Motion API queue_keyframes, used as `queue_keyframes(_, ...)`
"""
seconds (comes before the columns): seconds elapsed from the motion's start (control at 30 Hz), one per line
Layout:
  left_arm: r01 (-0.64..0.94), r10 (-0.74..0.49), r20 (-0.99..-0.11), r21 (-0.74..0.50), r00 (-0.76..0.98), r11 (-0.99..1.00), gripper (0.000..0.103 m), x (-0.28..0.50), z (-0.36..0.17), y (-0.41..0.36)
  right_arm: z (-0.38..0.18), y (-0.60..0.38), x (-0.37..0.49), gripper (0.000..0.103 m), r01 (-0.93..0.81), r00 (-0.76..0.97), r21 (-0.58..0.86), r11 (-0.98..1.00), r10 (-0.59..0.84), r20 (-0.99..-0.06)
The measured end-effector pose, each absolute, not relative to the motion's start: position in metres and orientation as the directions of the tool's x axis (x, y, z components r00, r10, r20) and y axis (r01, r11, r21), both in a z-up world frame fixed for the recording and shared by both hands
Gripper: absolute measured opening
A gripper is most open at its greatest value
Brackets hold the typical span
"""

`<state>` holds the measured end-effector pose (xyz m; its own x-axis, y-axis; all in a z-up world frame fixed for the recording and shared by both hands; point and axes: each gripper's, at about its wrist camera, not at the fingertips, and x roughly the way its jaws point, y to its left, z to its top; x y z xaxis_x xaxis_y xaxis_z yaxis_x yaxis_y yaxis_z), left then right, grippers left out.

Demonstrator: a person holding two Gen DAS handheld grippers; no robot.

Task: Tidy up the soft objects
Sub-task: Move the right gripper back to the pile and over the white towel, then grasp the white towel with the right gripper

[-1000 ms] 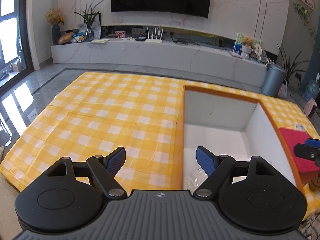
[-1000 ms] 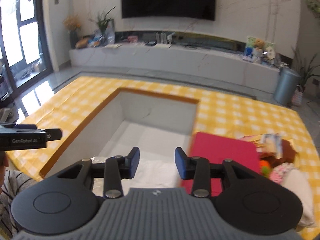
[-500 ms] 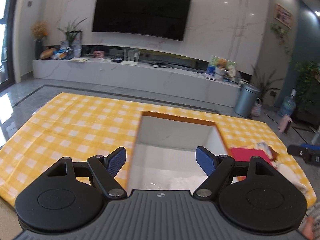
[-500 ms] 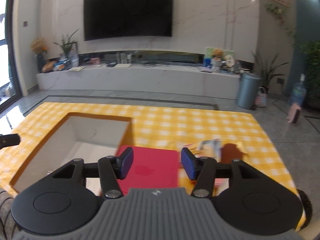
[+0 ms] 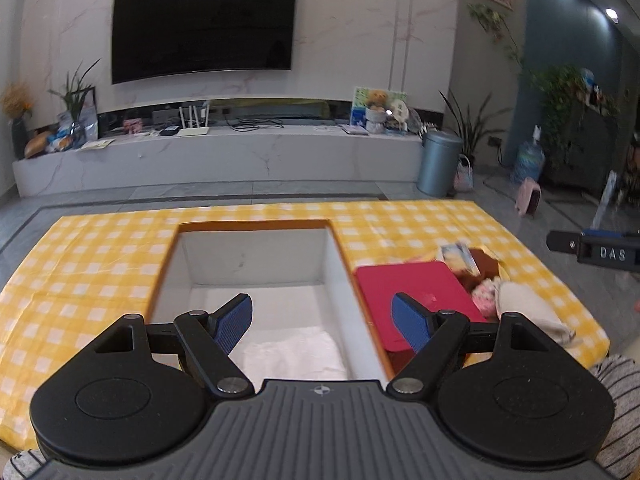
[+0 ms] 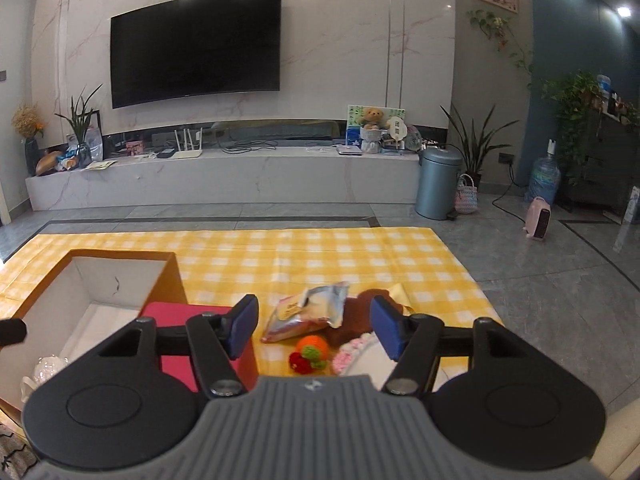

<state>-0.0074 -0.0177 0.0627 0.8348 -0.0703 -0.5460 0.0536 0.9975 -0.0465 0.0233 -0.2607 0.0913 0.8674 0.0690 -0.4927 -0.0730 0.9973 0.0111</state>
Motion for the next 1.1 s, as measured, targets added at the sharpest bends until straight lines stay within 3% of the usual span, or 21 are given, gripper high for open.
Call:
queue_keyframes(0.33,0.170,-0.111,-0.597,0.044,0.794,0.984,0.093,0.007,0.049,-0.086,0.051,-0.309,0.046,0.067,0.021,0.813,0.063,0.998,0.019,-0.582)
queue_keyframes(0.47,0.249,-0.200,-0.646,-0.015,0.737,0.968,0.093,0.017,0.043,-0.108,0.027,-0.327,0.059,0.072,0.086,0.774,0.087,0.992,-0.012,-0.633)
queue_keyframes(0.53,0.285,-0.245,-0.669,-0.051,0.702,0.957,0.093,0.025,0.040,-0.120,0.016,-0.329,0.066,0.077,0.117,0.749,0.068,0.991,-0.043,-0.661)
queue_keyframes(0.6,0.308,-0.268,-0.681,-0.065,0.681,0.949,0.093,0.028,0.035,-0.134,0.005,-0.331,0.072,0.092,0.127,0.735,0.069,0.989,-0.047,-0.677)
queue_keyframes(0.8,0.313,-0.258,-0.702,-0.052,0.664,0.948,0.093,0.038,0.029,-0.156,-0.023,-0.326,0.089,0.100,0.114,0.681,0.061,0.992,-0.033,-0.732)
queue_keyframes(1.0,0.269,-0.214,-0.718,-0.040,0.662,0.962,0.093,0.039,0.026,-0.148,-0.042,-0.310,0.112,0.100,0.130,0.640,-0.052,0.990,-0.124,-0.759)
queue_keyframes(1.1,0.247,-0.201,-0.723,-0.043,0.661,0.968,0.093,0.037,0.027,-0.141,-0.045,-0.314,0.114,0.096,0.147,0.633,-0.039,0.988,-0.124,-0.764)
